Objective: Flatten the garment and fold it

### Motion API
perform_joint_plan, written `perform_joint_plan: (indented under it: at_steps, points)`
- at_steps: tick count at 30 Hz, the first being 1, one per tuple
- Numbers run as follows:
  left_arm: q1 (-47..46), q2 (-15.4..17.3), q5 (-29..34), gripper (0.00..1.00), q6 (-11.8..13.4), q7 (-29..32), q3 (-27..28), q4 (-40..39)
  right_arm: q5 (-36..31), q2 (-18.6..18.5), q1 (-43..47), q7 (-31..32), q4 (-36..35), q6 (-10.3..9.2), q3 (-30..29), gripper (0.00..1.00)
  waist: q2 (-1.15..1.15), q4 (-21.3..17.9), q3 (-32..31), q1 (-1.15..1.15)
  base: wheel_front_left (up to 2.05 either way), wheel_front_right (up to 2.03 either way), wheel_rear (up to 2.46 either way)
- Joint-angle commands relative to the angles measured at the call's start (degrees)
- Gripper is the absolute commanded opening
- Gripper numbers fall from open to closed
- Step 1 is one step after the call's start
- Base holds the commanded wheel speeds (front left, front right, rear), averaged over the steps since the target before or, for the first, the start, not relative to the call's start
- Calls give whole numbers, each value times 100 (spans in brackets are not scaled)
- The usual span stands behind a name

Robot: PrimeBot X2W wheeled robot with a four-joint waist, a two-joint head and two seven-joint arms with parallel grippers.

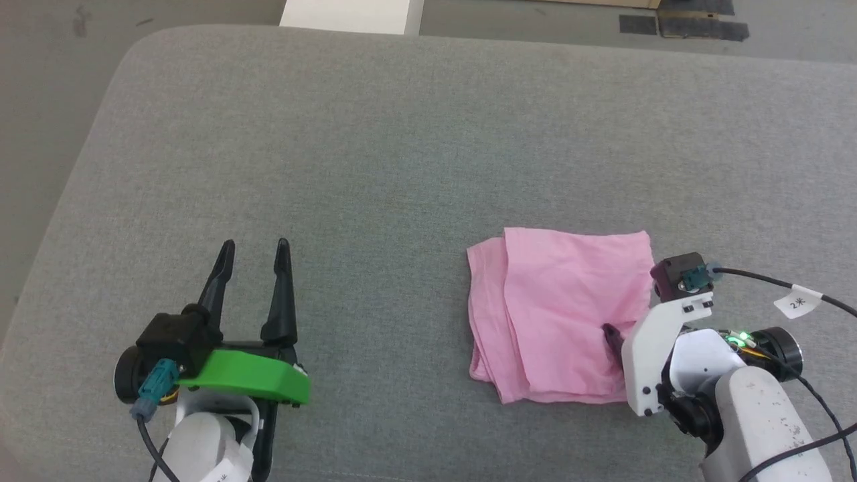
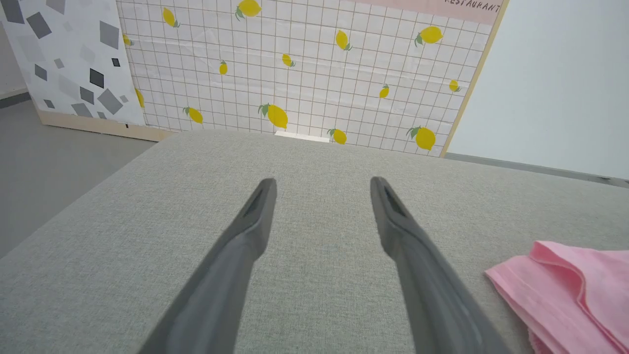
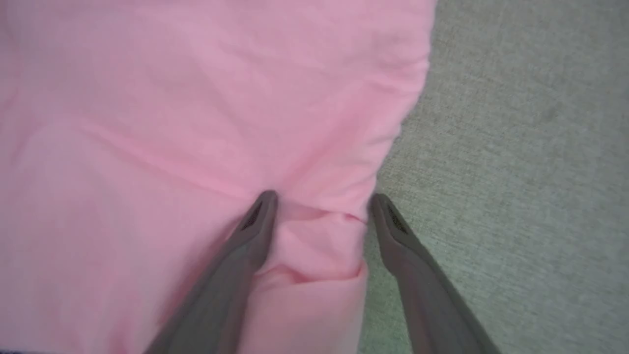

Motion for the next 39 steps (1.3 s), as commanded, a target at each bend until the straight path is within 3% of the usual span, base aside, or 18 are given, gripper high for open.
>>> perform_joint_plan:
  at_steps: [1,2,3,4,5,10,13,18,22,26,30,39]
  points:
    - [29,-7,93,100,-22,-27,3,22,-22,31,36,76,122,-8,20,100,0,35,28,0,0,0,0]
    - [27,-10,95,100,-25,-27,4,29,-4,40,27,100,165,-8,32,100,0,42,28,0,0,0,0]
    - [24,-12,98,100,-30,-27,5,39,13,47,17,141,215,-8,40,71,0,50,27,0,0,0,0]
    - [22,-14,97,100,-36,-27,6,53,23,51,-1,154,244,-8,47,24,0,55,23,0,0,0,0]
    - [25,-18,81,100,-48,-27,3,82,36,40,-22,150,256,-8,79,0,0,59,12,0,0,0,0]
    - [103,-37,30,100,-56,-27,21,158,144,-158,-170,138,227,-8,312,0,0,-27,-104,0,0,0,0]
    - [184,-45,30,100,-33,-27,38,114,209,-505,-352,183,77,-8,776,0,0,-261,-106,0,0,0,0]
    - [244,-47,45,100,-12,-27,80,-18,593,-1382,-871,406,-134,-8,1549,0,0,-1071,14,0,0,0,0]
    - [199,15,96,100,14,-27,124,-115,937,-1844,-1382,455,-102,-8,1807,0,0,-1813,210,0,0,0,0]
    - [95,149,177,100,37,2,139,-251,1155,-2064,-1774,388,190,-8,1727,0,0,-2348,462,0,0,0,0]
    - [-22,299,227,100,77,95,201,-460,1187,-2232,-2095,179,619,-8,1478,0,0,-2628,762,0,0,0,0]
    - [-275,602,354,100,115,450,233,-1102,787,-2487,-2516,-544,1738,-8,126,0,0,-2414,1557,0,0,0,0]
